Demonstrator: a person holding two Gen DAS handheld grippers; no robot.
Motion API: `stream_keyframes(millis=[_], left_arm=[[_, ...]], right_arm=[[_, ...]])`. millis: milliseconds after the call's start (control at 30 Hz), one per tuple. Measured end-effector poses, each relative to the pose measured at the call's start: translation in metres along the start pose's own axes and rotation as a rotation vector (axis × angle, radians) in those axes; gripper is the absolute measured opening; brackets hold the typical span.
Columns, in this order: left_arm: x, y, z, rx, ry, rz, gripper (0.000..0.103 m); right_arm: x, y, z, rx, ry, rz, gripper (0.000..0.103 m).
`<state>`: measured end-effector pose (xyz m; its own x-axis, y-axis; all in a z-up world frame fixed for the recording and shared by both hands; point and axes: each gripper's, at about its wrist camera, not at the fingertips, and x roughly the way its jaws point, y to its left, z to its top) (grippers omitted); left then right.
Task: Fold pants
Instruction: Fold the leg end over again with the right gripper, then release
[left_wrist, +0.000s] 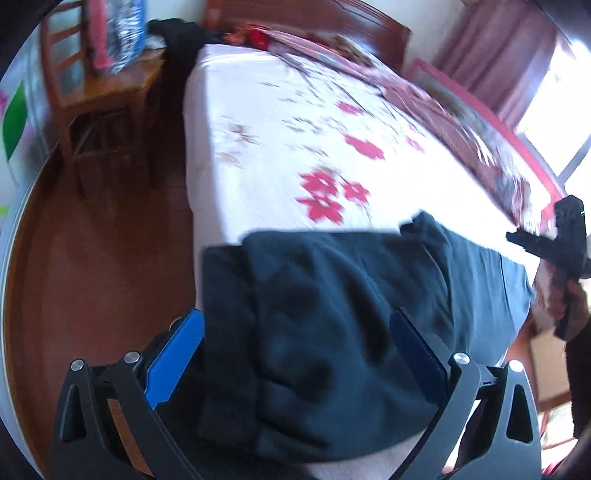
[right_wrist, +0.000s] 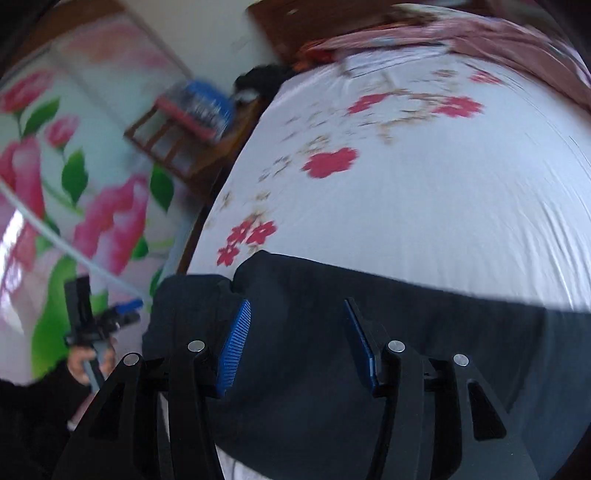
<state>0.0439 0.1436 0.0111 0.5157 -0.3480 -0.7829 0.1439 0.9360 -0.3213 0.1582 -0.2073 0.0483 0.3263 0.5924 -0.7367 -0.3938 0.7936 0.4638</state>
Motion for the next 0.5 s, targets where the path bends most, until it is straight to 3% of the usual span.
stream_keyframes(millis=[67, 100, 167, 200, 300, 400, 433, 500], left_arm=[[0.004, 0.008, 0.008, -0.018, -0.017, -0.013, 0.101], [0.005, 0.009, 0.01, -0.014, -0.024, -0.01, 0.101], [0.011, 0.003, 0.014, 0.006, -0.026, -0.036, 0.101], [0.014, -0.002, 0.015, 0.013, -0.028, -0.051, 0.101], [0.026, -0.021, 0.018, 0.081, -0.015, -0.086, 0.101], [0.045, -0.037, 0.021, 0.162, 0.028, -0.066, 0.101], [0.052, -0.038, 0.021, 0.179, 0.047, -0.044, 0.101], [0.065, -0.038, 0.019, 0.208, 0.08, 0.008, 0.101]], right_arm=[[0.045, 0.012, 0.029, -0.089, 0.128, -0.072, 0.055], [0.063, 0.011, 0.041, -0.108, 0.193, -0.062, 0.055], [0.083, 0.008, 0.056, -0.105, 0.24, -0.005, 0.055], [0.091, 0.009, 0.061, -0.1, 0.275, 0.04, 0.055], [0.113, 0.017, 0.062, -0.143, 0.342, 0.054, 0.055], [0.135, 0.016, 0.053, -0.184, 0.428, -0.018, 0.053], [0.138, 0.02, 0.05, -0.215, 0.426, -0.045, 0.03], [0.133, 0.033, 0.047, -0.273, 0.379, -0.096, 0.016]])
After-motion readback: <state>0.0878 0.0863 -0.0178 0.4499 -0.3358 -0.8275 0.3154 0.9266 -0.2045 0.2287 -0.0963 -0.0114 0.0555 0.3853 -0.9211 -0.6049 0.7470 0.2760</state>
